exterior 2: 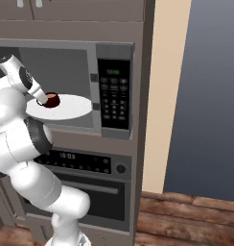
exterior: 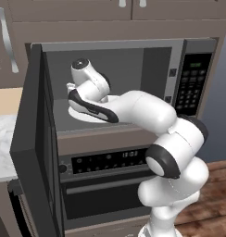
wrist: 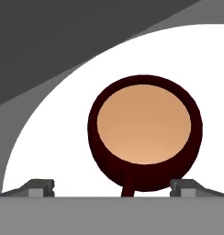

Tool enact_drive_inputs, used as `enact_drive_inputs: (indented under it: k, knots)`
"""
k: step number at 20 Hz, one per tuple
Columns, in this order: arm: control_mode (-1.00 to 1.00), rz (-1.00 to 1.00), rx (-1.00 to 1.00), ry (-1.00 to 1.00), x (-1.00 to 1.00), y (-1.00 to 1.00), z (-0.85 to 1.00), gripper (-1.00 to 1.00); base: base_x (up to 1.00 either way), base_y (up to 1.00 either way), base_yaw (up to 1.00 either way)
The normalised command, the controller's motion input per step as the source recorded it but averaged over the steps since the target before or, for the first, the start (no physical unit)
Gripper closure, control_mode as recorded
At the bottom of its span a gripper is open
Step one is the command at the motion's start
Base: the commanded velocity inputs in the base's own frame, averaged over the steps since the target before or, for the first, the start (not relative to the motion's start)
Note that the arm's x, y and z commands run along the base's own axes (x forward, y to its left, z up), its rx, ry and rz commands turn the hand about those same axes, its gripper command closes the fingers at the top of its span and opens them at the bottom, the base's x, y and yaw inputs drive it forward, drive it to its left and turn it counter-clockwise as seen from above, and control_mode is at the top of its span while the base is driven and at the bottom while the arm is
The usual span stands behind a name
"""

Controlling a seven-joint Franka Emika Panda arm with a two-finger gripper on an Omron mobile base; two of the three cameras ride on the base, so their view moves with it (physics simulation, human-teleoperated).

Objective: Pick the cup of tea, navigate to the dining table, and place it on the saucer.

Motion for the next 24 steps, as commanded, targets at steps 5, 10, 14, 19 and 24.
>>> enact_drive_inputs:
  k: [5,10,14,19,24]
  knots:
    - [-1.00,0.00,0.00,0.00,-0.01,0.00,-0.05,1.00,0.00,0.00,0.00]
    - [-1.00,0.00,0.00,0.00,-0.15,-0.14,-0.16,1.00,0.00,0.00,0.00]
    - [-1.00,0.00,0.00,0.00,-0.24,-0.20,-0.14,1.00,0.00,0.00,0.00]
    - [-1.00,0.00,0.00,0.00,-0.67,-0.21,0.04,1.00,0.00,0.00,0.00]
    - [-1.00,0.02,0.03,-0.01,-1.00,-0.05,0.43,1.00,0.00,0.00,0.00]
